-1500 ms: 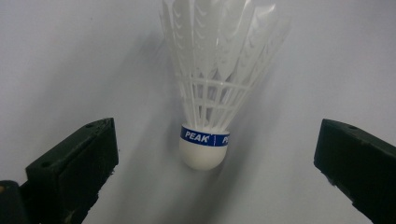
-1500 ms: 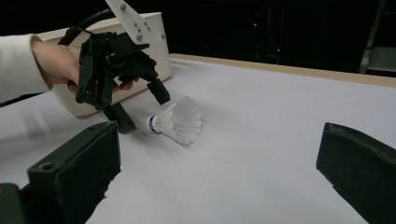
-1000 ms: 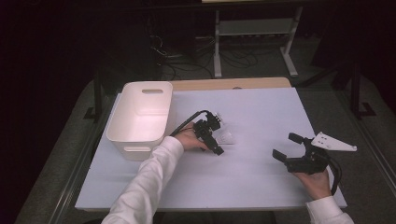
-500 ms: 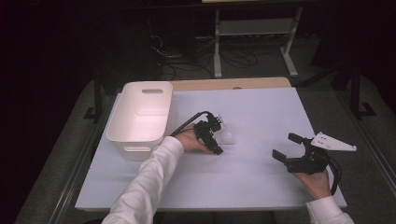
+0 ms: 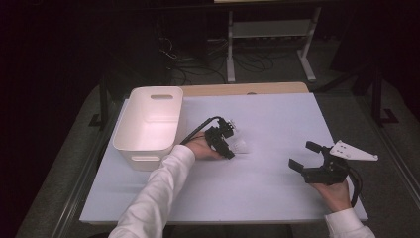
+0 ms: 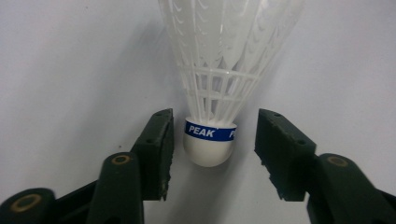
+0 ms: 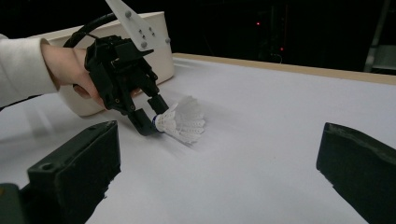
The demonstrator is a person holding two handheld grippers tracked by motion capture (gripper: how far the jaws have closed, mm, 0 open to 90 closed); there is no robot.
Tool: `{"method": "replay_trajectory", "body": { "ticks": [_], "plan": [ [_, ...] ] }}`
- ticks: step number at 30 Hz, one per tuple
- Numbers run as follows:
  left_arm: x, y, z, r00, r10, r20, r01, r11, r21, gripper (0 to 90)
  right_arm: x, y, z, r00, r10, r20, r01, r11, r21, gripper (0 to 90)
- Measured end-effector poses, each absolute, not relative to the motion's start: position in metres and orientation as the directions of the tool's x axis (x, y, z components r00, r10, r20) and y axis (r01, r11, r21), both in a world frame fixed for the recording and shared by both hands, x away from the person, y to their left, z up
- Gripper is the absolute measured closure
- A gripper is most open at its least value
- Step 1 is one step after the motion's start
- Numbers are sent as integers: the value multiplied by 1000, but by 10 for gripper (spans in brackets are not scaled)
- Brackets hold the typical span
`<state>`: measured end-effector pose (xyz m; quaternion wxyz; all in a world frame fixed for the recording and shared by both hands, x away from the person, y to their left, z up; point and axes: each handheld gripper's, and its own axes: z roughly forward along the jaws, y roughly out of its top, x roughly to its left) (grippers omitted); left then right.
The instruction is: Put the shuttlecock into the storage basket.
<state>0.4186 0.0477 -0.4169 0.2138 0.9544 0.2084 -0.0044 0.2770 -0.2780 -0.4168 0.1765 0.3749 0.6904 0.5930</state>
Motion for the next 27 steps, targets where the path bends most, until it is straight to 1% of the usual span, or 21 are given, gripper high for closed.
{"method": "replay_trajectory", "body": {
  "ticks": [5, 9, 12, 27],
  "plan": [
    [419, 48, -417, 914, 394, -94, 397, -824, 405, 586, 278, -279, -417, -655, 730, 195, 300, 14, 954, 0],
    [419, 48, -417, 912, 399, -91, 400, -824, 402, 602, 277, -278, -417, -656, 729, 194, 301, 17, 953, 0],
    [419, 49, -416, 913, 398, -89, 399, -826, 399, 633, 277, -279, -417, -656, 729, 193, 298, 16, 954, 0],
    [415, 49, -406, 915, 397, -73, 388, -817, 426, 643, 277, -278, -417, -656, 727, 201, 309, 16, 951, 0]
  ]
}}
